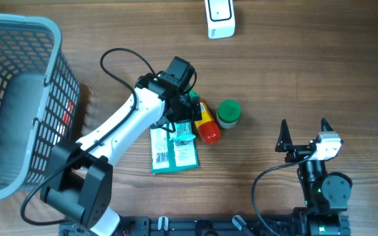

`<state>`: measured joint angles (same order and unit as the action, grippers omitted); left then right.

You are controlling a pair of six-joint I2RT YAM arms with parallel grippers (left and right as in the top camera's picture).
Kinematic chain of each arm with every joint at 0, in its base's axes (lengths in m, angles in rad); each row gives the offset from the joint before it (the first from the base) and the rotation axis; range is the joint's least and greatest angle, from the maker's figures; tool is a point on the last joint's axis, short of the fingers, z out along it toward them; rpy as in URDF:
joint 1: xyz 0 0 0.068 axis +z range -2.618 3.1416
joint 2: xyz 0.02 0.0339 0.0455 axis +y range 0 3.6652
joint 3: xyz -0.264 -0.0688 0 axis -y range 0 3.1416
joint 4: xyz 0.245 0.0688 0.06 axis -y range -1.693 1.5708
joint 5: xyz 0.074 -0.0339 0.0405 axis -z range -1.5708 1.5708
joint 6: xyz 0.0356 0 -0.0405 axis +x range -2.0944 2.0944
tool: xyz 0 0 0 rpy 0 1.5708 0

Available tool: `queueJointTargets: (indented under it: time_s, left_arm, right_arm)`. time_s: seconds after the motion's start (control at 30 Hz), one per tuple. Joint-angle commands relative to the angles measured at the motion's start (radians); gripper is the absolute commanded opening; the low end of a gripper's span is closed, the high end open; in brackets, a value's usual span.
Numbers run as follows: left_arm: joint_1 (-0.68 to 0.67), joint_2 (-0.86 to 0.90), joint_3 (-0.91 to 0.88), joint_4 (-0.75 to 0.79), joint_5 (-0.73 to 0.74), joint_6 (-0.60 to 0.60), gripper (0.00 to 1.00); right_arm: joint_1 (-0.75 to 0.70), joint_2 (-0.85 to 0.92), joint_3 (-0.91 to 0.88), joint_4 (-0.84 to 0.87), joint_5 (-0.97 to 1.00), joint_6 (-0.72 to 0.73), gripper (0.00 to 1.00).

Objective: Scan the item barcode
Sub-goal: 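Carry the wipes pack out and lower it onto the glove package, then open the left gripper and lift it back toward the basket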

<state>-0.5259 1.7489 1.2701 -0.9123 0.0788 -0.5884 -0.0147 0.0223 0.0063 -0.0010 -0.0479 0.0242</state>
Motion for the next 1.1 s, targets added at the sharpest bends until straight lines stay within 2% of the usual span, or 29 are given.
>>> queueJointTargets:
  time_s: [0.0, 0.27, 0.47, 0.73, 1.0, 1.07]
  left_arm:
    - [-0.002, -0.017, -0.004, 0.006, -0.006, 0.001, 1.00]
    - [-0.002, -0.067, 0.011, 0.006, -0.039, 0.010, 1.00]
    - [-0.002, -0.231, 0.102, 0.025, -0.154, 0.066, 1.00]
    - [-0.002, -0.376, 0.118, 0.138, -0.175, 0.219, 1.00]
    - [-0.002, -0.481, 0.118, 0.184, -0.346, 0.228, 1.00]
    - [-0.002, -0.503, 0.118, 0.204, -0.354, 0.275, 1.00]
  right_arm:
    - [0.005, 0.001, 0.000, 0.002, 0.003, -0.010, 1.00]
    - [0.005, 0.001, 0.000, 0.002, 0.003, -0.009, 1.00]
    - [0.005, 0.001, 0.000, 0.002, 0.003, -0.010, 1.00]
    - [0.005, 0.002, 0.000, 0.002, 0.003, -0.010, 1.00]
    - [0.005, 0.002, 0.000, 0.002, 0.003, -0.010, 1.00]
    - [0.005, 0.002, 0.000, 0.002, 0.003, -0.009, 1.00]
